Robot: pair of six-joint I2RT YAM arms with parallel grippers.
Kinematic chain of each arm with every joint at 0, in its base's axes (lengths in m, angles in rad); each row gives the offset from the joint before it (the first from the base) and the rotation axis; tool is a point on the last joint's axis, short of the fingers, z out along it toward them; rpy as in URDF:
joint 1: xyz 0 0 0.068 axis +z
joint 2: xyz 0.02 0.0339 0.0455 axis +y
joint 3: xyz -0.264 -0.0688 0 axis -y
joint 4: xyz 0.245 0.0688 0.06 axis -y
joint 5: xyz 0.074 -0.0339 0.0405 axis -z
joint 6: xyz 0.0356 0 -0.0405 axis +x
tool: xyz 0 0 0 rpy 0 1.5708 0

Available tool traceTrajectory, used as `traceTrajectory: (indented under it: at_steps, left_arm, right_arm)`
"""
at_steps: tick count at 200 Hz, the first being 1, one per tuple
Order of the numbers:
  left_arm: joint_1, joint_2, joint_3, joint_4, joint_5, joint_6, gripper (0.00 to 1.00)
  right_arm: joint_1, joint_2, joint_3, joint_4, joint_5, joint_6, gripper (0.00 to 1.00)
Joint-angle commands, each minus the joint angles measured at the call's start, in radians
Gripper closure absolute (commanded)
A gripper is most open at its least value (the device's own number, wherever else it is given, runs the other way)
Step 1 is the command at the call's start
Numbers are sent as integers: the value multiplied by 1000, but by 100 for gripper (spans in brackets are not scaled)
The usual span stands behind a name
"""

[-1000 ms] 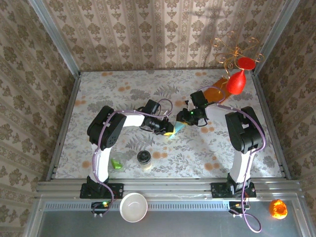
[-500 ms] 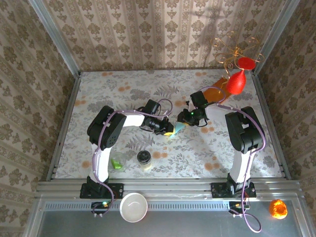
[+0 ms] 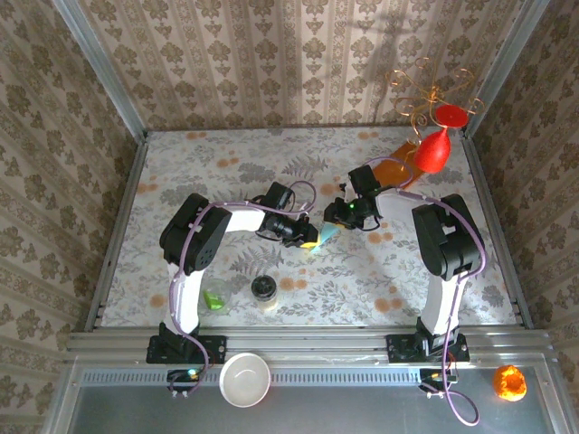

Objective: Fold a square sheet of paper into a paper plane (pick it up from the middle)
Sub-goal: Fold the wing for the fifth time at the center of the table.

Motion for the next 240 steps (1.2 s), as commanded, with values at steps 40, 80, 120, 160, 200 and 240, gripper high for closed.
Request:
traceTrajectory:
  at_steps: [40, 80, 120, 160, 200, 240]
  left_arm:
    - [12, 30, 3, -84, -34, -13, 87]
    - [16, 3, 9, -88, -42, -20, 86]
    - [20, -88, -6, -98, -98, -27, 79]
    - [18, -174, -30, -124, -189, -32, 72]
    - [-5, -217, -50, -34, -218, -53, 76]
    - [-50, -168, -4, -2, -206, -50, 85]
  right_arm:
    - [5, 42, 31, -39, 25, -8, 65]
    - [6, 57, 38, -65, 55, -8, 65]
    - [4, 72, 48, -88, 65, -5, 67]
    - [5, 76, 48, -96, 73, 1, 69]
    - [5, 82, 48, -106, 87, 16, 75]
    - [2, 93, 51, -118, 100, 35, 84]
